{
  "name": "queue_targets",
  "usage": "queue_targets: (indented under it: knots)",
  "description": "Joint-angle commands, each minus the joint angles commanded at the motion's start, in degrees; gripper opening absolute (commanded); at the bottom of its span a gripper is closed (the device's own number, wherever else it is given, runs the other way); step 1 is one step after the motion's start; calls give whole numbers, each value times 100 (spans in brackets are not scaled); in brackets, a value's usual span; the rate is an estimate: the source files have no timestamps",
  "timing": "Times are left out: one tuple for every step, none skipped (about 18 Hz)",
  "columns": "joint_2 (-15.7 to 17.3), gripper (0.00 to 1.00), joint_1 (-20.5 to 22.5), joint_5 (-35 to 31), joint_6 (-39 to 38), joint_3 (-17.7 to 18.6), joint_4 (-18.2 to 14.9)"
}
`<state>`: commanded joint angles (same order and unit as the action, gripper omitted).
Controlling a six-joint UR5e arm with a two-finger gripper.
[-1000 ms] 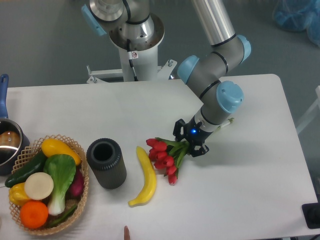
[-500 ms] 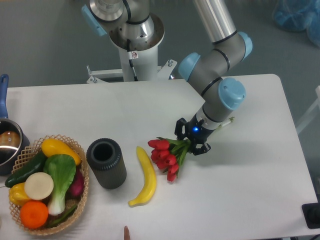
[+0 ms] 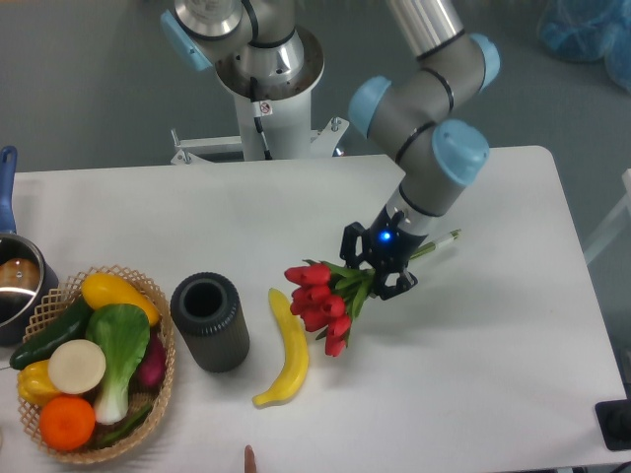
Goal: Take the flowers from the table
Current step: 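Lift the grasped tulip bouquet up off the table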
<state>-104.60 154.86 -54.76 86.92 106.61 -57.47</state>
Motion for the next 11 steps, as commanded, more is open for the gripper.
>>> queue_targets:
  knots:
    - [106,43,0,61,0,-18,-62]
    - [220,44,0,192,0,-18,-132]
    - [334,44,9,455,-61,-18,-185]
    - [466,44,9,832,-270,-18,-211]
    - [571,44,17,1236,-560,8,-212]
    - [668,44,44,1588,-806,9,-212]
    - [765,44,61,1861,-957,17,-212]
    - [827,44,62,2064,-1045,26,-212]
    - [871,44,53,2249,-1107,35,-212]
    - [889,44,44,2451,-1160,35,-212]
    - [898,44,35,2661,-1221,52,-212]
